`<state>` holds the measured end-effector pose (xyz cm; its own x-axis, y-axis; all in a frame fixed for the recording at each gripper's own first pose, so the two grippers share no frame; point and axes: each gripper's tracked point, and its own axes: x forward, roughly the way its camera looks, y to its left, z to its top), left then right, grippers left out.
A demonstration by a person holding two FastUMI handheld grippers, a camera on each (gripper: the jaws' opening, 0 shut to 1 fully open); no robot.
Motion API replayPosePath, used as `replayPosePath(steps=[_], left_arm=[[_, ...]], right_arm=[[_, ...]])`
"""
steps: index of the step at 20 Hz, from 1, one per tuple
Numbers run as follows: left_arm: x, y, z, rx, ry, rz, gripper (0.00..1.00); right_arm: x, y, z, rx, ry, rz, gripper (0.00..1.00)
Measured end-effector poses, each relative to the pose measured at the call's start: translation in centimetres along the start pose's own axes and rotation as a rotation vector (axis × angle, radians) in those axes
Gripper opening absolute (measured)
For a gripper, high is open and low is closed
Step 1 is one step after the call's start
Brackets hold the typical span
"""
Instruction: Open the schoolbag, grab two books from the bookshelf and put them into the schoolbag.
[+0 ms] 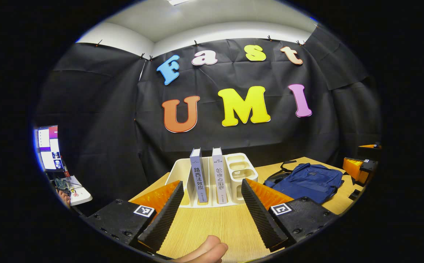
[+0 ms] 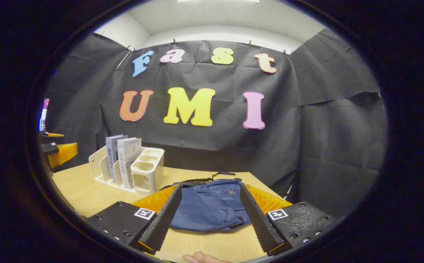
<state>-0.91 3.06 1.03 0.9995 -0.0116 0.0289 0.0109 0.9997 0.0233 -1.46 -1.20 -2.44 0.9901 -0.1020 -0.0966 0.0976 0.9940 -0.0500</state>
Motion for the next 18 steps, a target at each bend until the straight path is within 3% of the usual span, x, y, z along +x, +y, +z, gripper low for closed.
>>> replayPosePath(steps=[7, 18], left_arm=[[0.0, 0.3, -0.2, -0.004, 0.008, 0.002, 0.99], [0.3, 2.1, -0.3, -0.019, 0.007, 0.021, 0.99]], right_arm=[[2.5, 2.0, -2.6, -0.091, 0.045, 0.017, 0.95], [8.1, 10.9, -10.5, -0.223, 0.205, 0.163, 0.99]])
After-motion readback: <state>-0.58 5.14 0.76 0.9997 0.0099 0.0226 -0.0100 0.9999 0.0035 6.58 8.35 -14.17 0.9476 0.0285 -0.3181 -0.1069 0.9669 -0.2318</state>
